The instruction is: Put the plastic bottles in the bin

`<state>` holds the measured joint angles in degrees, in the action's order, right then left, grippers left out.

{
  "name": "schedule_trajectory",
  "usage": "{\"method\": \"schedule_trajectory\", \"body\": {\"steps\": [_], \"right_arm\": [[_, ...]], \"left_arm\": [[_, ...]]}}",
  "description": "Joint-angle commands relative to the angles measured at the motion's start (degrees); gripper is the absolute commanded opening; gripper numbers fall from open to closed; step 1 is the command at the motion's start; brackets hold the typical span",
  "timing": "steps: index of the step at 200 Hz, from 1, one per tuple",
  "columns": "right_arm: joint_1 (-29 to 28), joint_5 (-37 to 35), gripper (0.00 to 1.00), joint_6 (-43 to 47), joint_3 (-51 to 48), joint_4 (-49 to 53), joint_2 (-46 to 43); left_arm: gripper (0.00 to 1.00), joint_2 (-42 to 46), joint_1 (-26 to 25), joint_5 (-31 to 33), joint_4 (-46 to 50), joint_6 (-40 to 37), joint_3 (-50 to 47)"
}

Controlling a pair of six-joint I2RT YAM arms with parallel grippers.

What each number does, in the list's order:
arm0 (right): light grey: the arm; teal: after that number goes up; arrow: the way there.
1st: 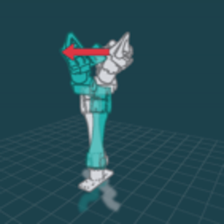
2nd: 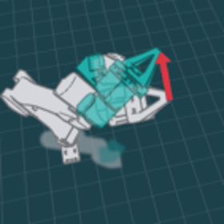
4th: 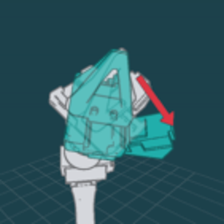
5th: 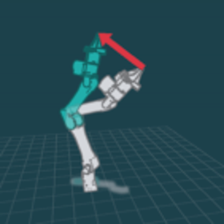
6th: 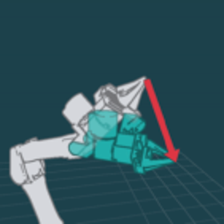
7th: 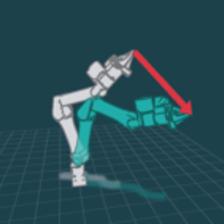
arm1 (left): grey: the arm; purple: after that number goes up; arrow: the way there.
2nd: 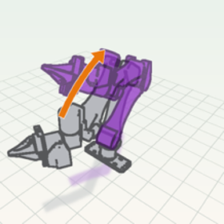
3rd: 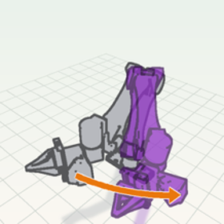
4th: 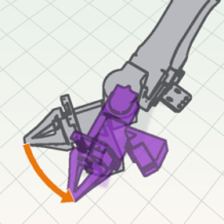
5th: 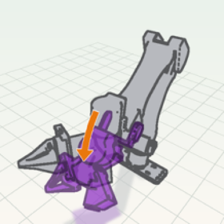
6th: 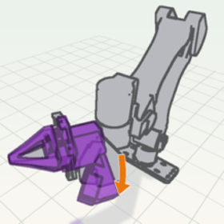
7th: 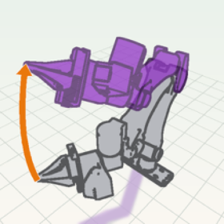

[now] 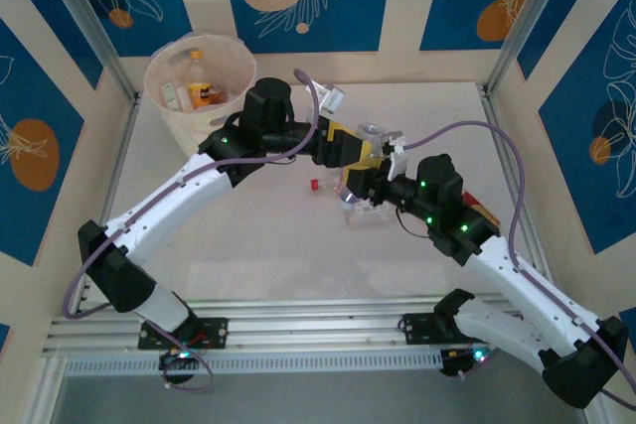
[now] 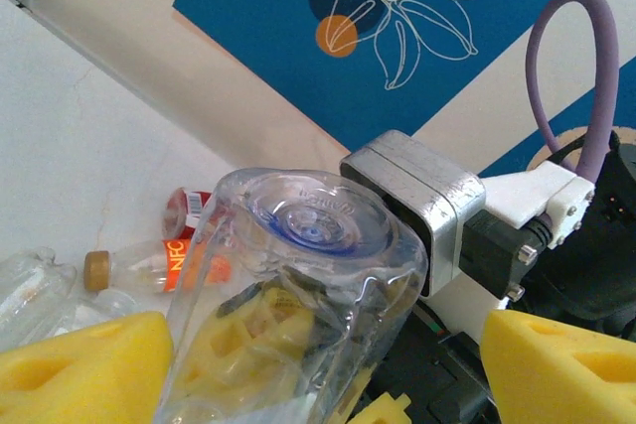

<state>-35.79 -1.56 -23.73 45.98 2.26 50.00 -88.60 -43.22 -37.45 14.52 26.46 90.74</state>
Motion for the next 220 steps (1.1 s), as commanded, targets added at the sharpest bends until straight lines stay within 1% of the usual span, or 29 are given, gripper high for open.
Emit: {"method": "schedule_trajectory", "body": {"steps": [1, 13, 35, 48, 102, 128, 151, 183, 199, 214, 220], "right_arm": [[-1.39, 1.85, 0.41, 1.88, 2.63, -2.73, -0.40], [-1.38, 1.50, 0.41, 2.10, 2.58, -2.18, -0.79], [-1.34, 1.20, 0.42, 2.11, 2.38, -1.67, -1.37], [-1.43, 1.32, 0.42, 1.89, 2.42, -1.73, -1.34], [-1.56, 2.24, 0.42, 1.18, 2.96, -2.69, -0.34], [-1.58, 3.74, 0.42, 0.79, 3.58, -3.37, 0.88], [-1.73, 4.83, 0.42, 0.52, 4.14, -3.50, 1.89], [-2.00, 5.00, 0.42, 0.54, 4.27, -2.89, 2.21], [-2.00, 4.70, 0.42, 0.52, 4.12, -2.32, 1.95], [-2.09, 4.38, 0.42, 0.52, 3.92, -2.14, 1.64], [-2.09, 4.14, 0.42, 0.48, 3.90, -2.00, 1.53]], "left_arm": [[0.93, -0.29, 0.24, 1.48, 4.51, -2.37, 0.17], [0.99, 0.76, 1.45, 1.66, 3.01, -1.29, -1.67], [0.99, 1.84, 2.53, 1.00, 2.41, -1.37, -2.76], [1.00, 1.79, 2.58, -0.81, 1.57, -1.35, -2.99], [0.95, 0.68, 2.36, -8.68, -0.55, -2.62, -2.89], [0.90, -0.25, 2.25, -9.74, -1.07, -2.75, -2.43], [0.89, -1.35, 2.27, -10.02, -1.43, -2.47, -1.59], [0.80, -1.84, 2.27, -9.14, -2.61, -1.25, -1.27], [0.68, -1.77, 2.28, -8.61, -3.20, -0.64, -1.34], [0.65, -1.47, 2.35, -8.01, -4.18, 0.11, -1.62], [0.61, -1.37, 2.36, -7.83, -4.51, 0.38, -1.62]]}}
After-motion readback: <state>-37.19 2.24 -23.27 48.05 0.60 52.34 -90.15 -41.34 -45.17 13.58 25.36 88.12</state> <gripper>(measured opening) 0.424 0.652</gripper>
